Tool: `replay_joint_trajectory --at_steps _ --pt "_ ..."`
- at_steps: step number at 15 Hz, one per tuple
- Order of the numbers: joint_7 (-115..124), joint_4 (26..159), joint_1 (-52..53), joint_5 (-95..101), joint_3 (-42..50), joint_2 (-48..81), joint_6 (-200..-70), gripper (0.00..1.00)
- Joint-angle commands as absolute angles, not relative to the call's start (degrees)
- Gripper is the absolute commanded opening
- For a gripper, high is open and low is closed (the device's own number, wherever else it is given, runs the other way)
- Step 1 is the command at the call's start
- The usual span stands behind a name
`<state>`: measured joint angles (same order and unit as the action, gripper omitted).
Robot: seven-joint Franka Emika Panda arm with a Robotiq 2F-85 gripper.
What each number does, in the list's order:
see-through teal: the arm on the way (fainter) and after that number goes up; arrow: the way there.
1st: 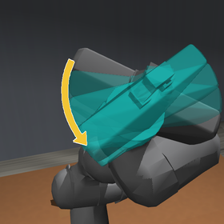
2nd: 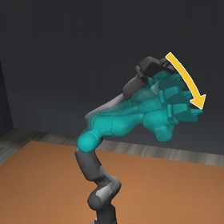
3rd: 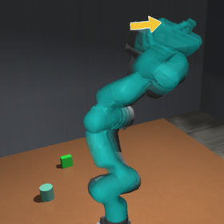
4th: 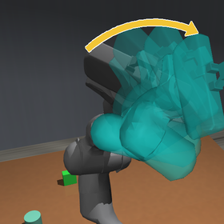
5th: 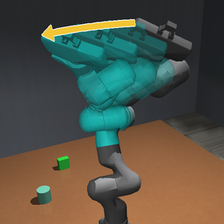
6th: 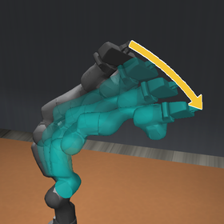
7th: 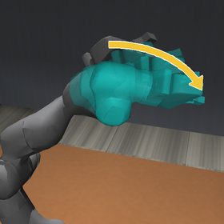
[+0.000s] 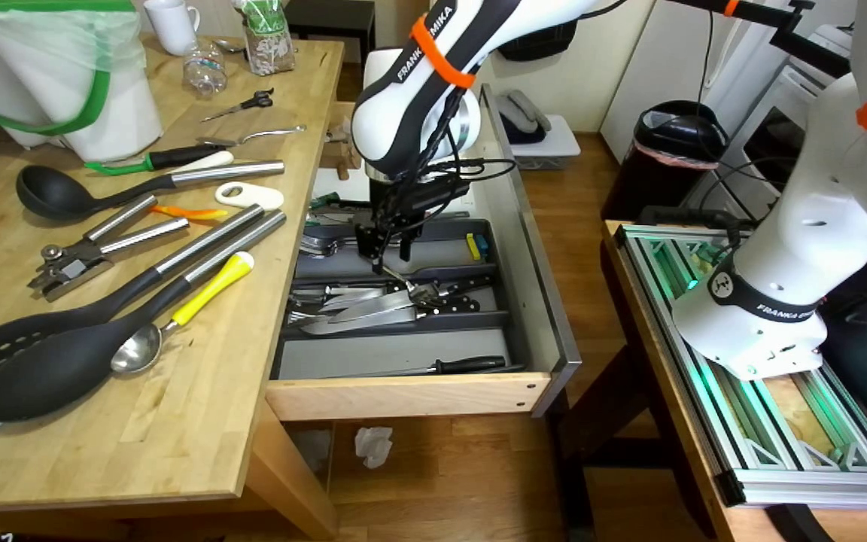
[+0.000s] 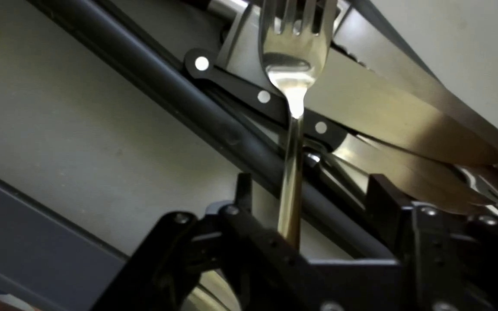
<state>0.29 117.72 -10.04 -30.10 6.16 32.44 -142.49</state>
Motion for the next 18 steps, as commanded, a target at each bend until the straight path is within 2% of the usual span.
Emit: replay_joint_trajectory --at_steps 1,2,3,5,7,9,11,13,15,16,18 --pt "3.5 115.5 -11.2 -28.1 4.9 34.9 -142.2 0.54" --pt "3.7 115.2 -11.2 -27.9 4.9 35.2 -142.1 0.55" --pt "3.9 115.0 -11.3 -27.8 4.8 35.5 -142.1 0.52" --pt "3.9 114.7 -11.4 -27.8 4.6 35.8 -142.2 0.58" --pt "4.1 114.4 -11.2 -27.6 4.6 36.2 -142.2 0.58" --pt "4.4 114.2 -11.1 -27.3 4.6 36.6 -142.1 0.56" --pt "4.7 113.9 -11.1 -26.9 4.6 37.0 -142.1 0.45" --pt "5.1 113.8 -11.0 -26.5 4.6 37.3 -142.0 0.27" --pt "5.7 113.7 -10.9 -25.7 4.8 37.4 -142.0 0.20" --pt "5.9 113.6 -11.0 -25.5 4.9 37.5 -141.9 0.09" --pt "6.2 114.0 -10.9 -25.1 5.0 37.0 -141.8 0.01"
